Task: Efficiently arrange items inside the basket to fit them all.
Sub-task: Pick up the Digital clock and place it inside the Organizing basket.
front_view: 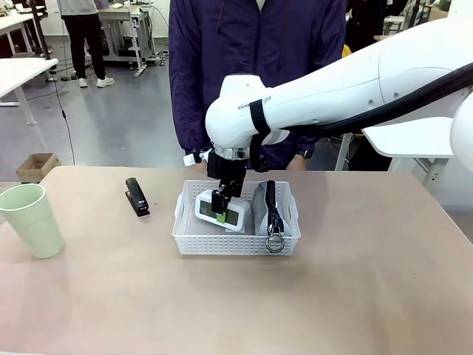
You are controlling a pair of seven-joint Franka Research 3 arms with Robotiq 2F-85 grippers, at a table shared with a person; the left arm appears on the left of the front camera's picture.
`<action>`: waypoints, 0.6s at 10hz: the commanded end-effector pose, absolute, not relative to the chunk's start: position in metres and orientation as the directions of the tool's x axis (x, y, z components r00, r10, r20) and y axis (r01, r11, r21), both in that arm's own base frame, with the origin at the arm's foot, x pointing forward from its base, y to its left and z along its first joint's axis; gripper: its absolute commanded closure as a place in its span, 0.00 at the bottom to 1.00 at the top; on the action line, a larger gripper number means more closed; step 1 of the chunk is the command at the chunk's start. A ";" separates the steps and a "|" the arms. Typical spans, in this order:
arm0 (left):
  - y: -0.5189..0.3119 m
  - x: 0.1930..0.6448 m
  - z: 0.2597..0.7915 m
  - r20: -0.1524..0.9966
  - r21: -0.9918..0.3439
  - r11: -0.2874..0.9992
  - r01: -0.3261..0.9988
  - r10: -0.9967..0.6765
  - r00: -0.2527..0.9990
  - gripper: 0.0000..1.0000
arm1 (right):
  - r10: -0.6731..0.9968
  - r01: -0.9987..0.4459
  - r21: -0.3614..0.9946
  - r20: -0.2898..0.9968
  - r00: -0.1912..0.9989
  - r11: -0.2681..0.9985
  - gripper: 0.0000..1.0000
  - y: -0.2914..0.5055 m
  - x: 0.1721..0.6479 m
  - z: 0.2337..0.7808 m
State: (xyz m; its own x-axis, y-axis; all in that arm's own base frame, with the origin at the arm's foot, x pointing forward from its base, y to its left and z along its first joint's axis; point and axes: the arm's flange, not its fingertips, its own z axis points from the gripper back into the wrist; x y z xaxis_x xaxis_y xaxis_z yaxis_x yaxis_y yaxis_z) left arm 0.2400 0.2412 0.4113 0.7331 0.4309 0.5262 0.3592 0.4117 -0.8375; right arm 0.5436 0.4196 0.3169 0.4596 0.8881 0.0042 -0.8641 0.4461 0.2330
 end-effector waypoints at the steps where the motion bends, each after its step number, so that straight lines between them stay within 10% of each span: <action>1: 0.241 0.240 0.413 0.547 -0.828 0.406 0.386 0.435 0.715 0.00 | 0.893 -0.865 0.243 -0.016 0.450 0.440 0.48 0.418 0.546 0.318; 2: 0.241 0.240 0.413 0.547 -0.828 0.406 0.386 0.435 0.715 0.00 | 0.899 -0.868 0.250 -0.022 0.437 0.428 0.48 0.418 0.546 0.318; 3: 0.241 0.240 0.413 0.547 -0.828 0.406 0.386 0.435 0.715 0.00 | 0.905 -0.871 0.259 -0.028 0.425 0.417 0.00 0.417 0.546 0.318; 6: 0.241 0.240 0.413 0.547 -0.828 0.406 0.386 0.435 0.715 0.00 | 0.910 -0.882 0.239 -0.014 0.414 0.406 0.00 0.417 0.544 0.320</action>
